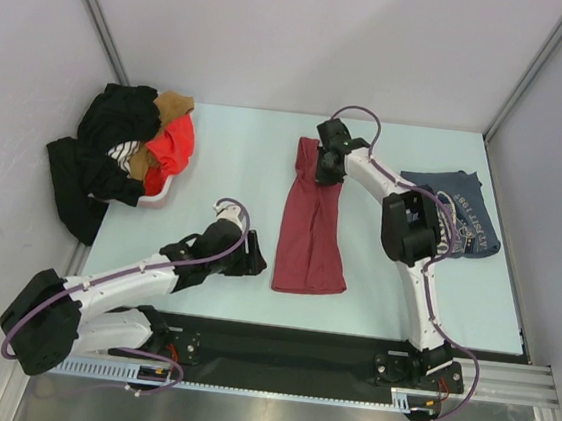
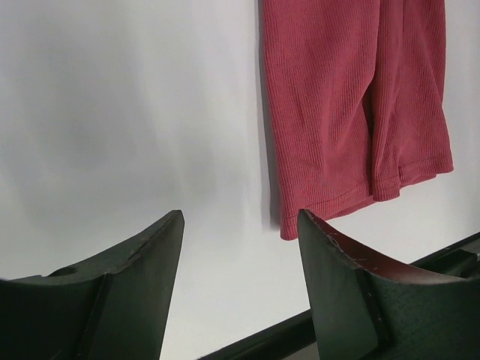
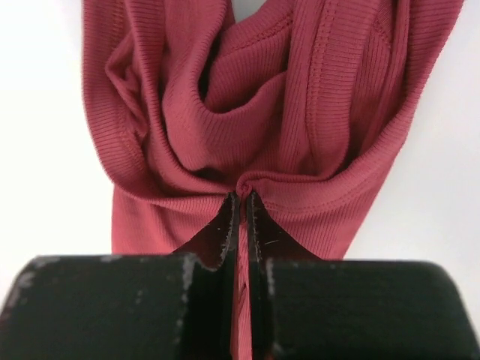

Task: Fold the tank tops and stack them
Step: Fold the tank top

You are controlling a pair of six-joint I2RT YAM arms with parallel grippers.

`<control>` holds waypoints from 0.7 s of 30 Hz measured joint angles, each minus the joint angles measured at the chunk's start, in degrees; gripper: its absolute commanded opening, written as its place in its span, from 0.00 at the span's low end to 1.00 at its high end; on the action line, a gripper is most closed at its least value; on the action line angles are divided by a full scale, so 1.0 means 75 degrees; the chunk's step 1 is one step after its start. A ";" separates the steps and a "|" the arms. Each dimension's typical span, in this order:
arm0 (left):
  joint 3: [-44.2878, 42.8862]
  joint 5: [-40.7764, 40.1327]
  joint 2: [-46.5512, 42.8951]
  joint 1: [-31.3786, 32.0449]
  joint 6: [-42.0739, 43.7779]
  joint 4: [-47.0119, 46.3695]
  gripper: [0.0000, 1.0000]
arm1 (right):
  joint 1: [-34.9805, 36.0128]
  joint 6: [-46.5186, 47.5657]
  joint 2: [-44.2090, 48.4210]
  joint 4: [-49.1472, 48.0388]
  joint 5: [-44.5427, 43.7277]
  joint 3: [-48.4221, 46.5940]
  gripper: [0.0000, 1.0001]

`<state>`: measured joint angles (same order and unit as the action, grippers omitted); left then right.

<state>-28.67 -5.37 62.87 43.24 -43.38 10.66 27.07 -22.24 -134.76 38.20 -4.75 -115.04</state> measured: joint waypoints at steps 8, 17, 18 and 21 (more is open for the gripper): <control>-0.0012 0.0006 0.0210 0.0093 -0.0003 0.0012 0.69 | 0.0012 -0.0052 -0.0099 -0.0248 0.0006 -0.0003 0.33; -0.0012 0.0026 0.0297 0.0187 -0.0006 -0.0032 0.71 | 0.0015 0.0000 0.0743 -0.1029 0.0117 0.1431 0.66; -0.0012 0.0023 0.0297 0.0198 -0.0006 -0.0032 0.72 | 0.0017 0.0026 0.0982 -0.1049 0.0143 0.1673 0.68; -0.0012 0.0029 0.0297 0.0256 -0.0009 -0.0032 0.74 | 0.0035 0.0061 0.1874 -0.1230 0.0175 0.2471 0.76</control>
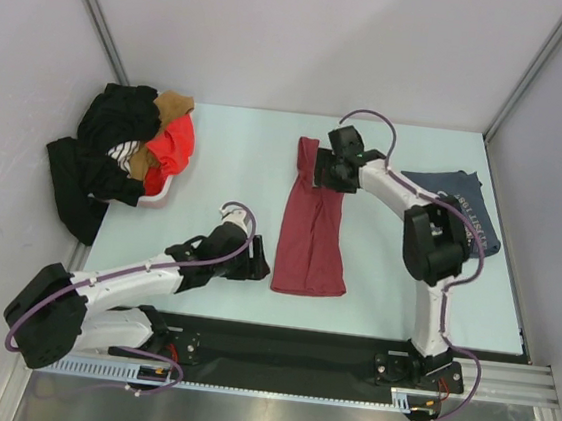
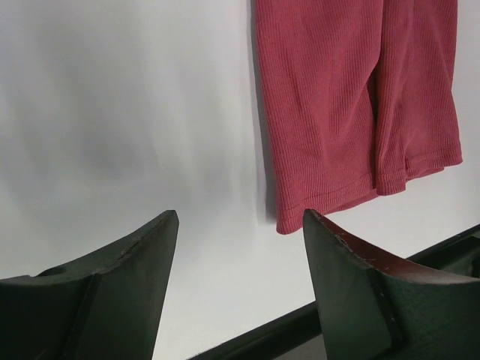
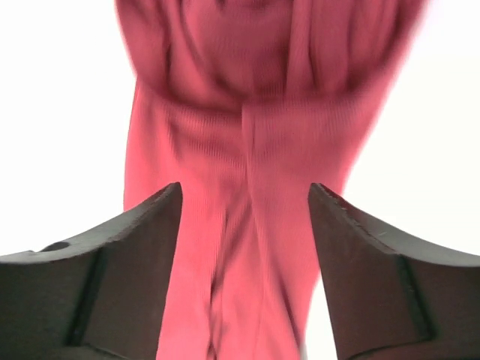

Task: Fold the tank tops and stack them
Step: Fold the tank top

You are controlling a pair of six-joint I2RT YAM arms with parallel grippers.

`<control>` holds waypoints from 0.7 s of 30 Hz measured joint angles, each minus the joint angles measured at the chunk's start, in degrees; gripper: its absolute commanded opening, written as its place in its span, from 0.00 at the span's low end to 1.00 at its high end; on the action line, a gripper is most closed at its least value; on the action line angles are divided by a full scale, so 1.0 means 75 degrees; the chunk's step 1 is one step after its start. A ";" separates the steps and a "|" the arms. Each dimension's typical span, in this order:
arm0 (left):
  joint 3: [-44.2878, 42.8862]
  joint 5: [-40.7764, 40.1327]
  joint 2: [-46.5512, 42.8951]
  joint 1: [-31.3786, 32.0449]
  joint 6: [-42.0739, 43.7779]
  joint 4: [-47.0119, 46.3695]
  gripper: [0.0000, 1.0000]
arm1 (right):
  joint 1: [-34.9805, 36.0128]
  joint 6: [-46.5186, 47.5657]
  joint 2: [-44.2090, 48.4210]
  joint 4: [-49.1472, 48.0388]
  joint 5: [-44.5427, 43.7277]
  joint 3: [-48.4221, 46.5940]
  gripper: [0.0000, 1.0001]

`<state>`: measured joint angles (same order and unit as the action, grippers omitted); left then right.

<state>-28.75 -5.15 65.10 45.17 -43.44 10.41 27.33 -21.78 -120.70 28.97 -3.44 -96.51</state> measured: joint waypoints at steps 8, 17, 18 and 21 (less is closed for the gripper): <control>0.0000 0.0187 0.0000 0.0140 -0.0015 -0.0192 0.74 | 0.0064 -0.0085 0.2620 -0.0452 0.0096 0.2375 0.61; 0.0227 0.0560 0.0119 0.0154 -0.0146 -0.0778 0.73 | 0.0096 -0.0682 0.5251 -0.0577 0.0405 0.6169 0.57; 0.0271 0.0609 0.0166 0.0154 -0.0160 -0.0831 0.72 | 0.0096 -0.0740 0.5528 -0.0580 0.0533 0.6505 0.57; 0.0393 0.0790 0.0329 0.0157 -0.0216 -0.1011 0.72 | 0.0114 -0.0912 0.6251 -0.0560 0.0935 0.7184 0.57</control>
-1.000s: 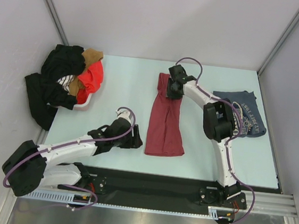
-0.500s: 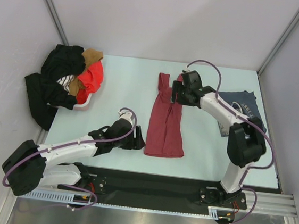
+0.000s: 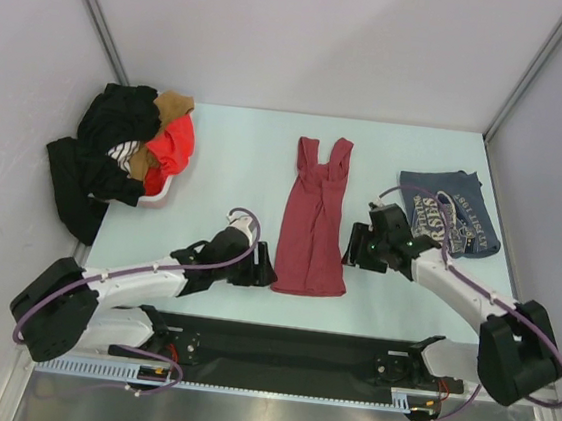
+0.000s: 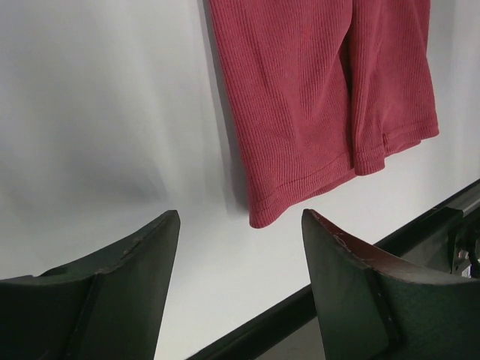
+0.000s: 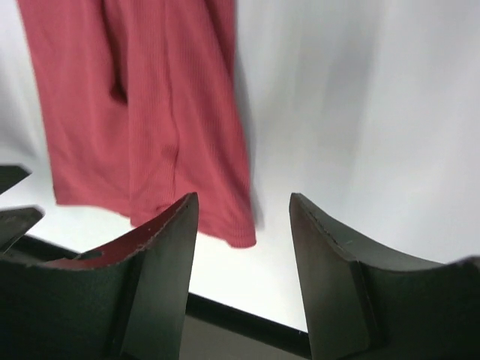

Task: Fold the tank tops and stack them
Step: Fold the tank top

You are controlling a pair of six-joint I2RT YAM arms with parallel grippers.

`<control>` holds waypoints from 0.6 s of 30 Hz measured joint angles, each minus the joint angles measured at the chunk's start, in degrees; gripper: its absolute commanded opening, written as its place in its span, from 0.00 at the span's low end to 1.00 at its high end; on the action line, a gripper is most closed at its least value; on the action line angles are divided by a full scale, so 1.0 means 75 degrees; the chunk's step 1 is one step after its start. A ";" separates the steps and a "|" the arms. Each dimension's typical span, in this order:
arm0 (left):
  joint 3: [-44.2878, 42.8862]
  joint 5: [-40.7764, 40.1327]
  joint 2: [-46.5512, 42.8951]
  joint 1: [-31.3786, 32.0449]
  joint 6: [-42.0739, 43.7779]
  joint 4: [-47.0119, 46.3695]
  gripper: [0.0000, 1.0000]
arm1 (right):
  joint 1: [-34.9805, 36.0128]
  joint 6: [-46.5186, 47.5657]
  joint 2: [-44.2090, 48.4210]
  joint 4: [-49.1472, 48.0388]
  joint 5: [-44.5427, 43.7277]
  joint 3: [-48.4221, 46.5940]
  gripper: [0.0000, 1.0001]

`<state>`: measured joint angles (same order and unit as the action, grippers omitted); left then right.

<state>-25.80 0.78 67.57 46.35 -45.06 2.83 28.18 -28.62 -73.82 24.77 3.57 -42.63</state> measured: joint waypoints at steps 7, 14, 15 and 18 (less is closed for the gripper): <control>0.0099 0.0335 0.0507 0.0003 -0.0114 -0.0539 0.65 | 0.0044 -0.0367 0.0615 -0.0347 0.0874 0.0842 0.54; 0.0111 0.0527 0.0930 0.0055 -0.0221 -0.1032 0.49 | 0.0347 -0.0734 0.0513 -0.0618 0.1207 0.1510 0.50; 0.0122 0.0533 0.0968 0.0073 -0.0233 -0.1099 0.44 | 0.0408 -0.0778 0.0510 -0.0656 0.1207 0.1574 0.40; 0.0187 0.0586 0.1160 0.0125 -0.0350 -0.1326 0.24 | 0.0586 -0.0930 0.0487 -0.0720 0.1224 0.1714 0.09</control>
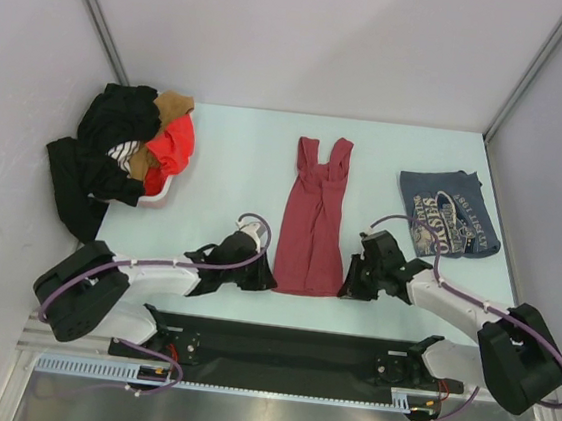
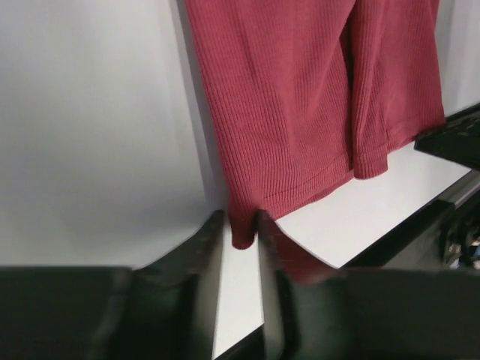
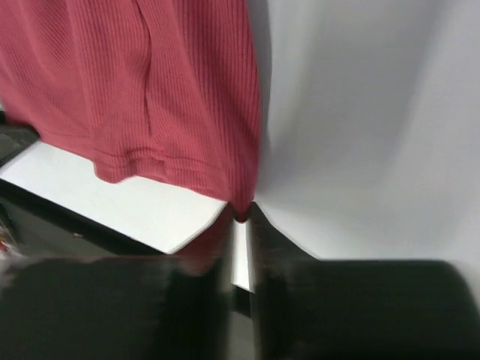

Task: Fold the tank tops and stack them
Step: Fold the tank top

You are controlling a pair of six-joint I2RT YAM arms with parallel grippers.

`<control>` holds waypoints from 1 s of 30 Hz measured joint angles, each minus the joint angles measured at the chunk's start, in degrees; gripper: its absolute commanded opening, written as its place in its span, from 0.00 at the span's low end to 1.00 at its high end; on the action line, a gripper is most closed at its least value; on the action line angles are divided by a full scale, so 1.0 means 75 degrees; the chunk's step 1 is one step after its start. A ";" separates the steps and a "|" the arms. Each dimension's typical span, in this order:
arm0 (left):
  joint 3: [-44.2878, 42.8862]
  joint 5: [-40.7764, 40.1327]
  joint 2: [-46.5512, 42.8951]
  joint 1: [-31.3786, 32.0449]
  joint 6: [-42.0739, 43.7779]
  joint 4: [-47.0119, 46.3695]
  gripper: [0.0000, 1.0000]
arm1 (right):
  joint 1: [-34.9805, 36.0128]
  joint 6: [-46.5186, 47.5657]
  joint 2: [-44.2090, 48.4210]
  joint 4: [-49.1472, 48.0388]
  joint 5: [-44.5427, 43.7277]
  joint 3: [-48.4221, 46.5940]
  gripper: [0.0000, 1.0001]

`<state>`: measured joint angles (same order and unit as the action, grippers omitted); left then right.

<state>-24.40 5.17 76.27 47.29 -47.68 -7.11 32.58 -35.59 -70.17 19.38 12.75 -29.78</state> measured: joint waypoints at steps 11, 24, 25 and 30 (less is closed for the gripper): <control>0.0216 -0.0009 0.0175 0.0670 -0.0388 -0.0484 0.02 | 0.0542 -0.0810 0.0734 0.0603 -0.0443 0.0370 0.00; 0.0755 -0.0128 -0.0230 0.1335 -0.1067 -0.0845 0.04 | 0.0901 -0.1314 0.1824 0.1801 -0.0734 0.0632 0.00; 0.0784 -0.0149 -0.0300 0.1338 -0.1084 -0.0784 0.06 | 0.0901 -0.1314 0.1851 0.1883 -0.0766 0.0627 0.00; 0.0857 -0.0251 -0.0551 0.1352 -0.1137 -0.0516 0.29 | 0.0909 -0.1311 0.1856 0.2113 -0.0784 0.0565 0.00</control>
<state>-17.98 3.29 72.14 57.43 -56.21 -10.98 39.40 -45.43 -56.25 35.22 6.87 -25.54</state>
